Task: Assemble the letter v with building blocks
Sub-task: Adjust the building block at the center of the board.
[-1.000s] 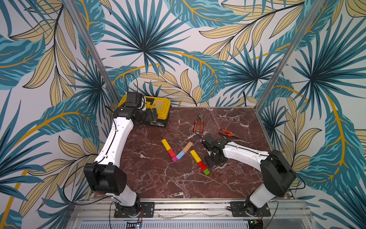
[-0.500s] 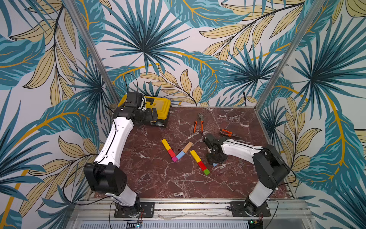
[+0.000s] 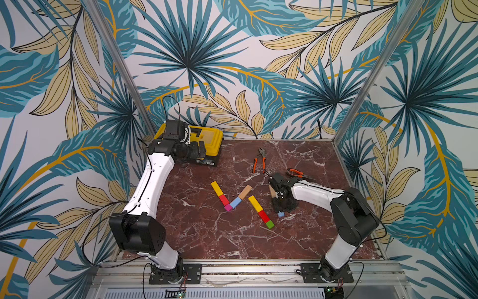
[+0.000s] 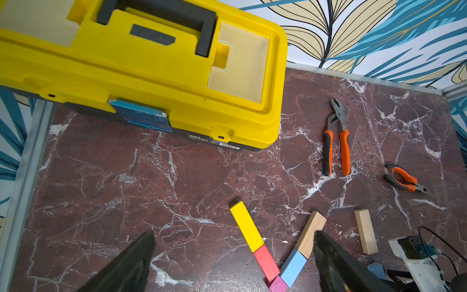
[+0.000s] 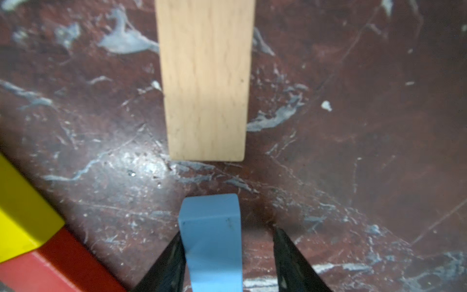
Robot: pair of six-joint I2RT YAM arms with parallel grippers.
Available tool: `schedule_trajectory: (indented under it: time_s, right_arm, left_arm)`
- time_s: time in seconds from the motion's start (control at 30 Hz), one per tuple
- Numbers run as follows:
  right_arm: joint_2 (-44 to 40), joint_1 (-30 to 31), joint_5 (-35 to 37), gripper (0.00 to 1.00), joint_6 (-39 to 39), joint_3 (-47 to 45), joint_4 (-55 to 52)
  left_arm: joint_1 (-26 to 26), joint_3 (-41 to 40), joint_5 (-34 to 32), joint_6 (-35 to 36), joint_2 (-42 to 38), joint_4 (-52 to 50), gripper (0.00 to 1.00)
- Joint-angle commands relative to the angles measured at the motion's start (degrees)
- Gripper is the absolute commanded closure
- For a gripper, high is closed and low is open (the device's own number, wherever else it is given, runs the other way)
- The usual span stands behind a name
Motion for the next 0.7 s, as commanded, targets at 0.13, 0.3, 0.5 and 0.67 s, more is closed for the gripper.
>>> schedule_trajectory:
  time_s: [0.13, 0.3, 0.5, 0.67]
  right_arm:
    - [-4.45, 0.06, -5.85, 0.44, 4.70, -6.14, 2.37]
    - [-7.57, 0.12, -7.63, 0.44, 5.94, -7.91, 2.80]
    - [-9.23, 0.58, -9.23, 0.43, 5.81, -8.14, 4.42]
    - [-8.05, 2.07, -11.39, 0.43, 5.76, -6.54, 5.71]
  left_arm:
    - [0.58, -0.83, 0.64, 0.51, -1.63, 0.69, 0.01]
    - [0.54, -0.81, 0.81, 0.53, -1.62, 0.73, 0.01]
    - [0.58, -0.82, 0.99, 0.47, -1.51, 0.90, 0.01]
    - [0.58, -0.84, 0.66, 0.48, -1.38, 0.87, 0.01]
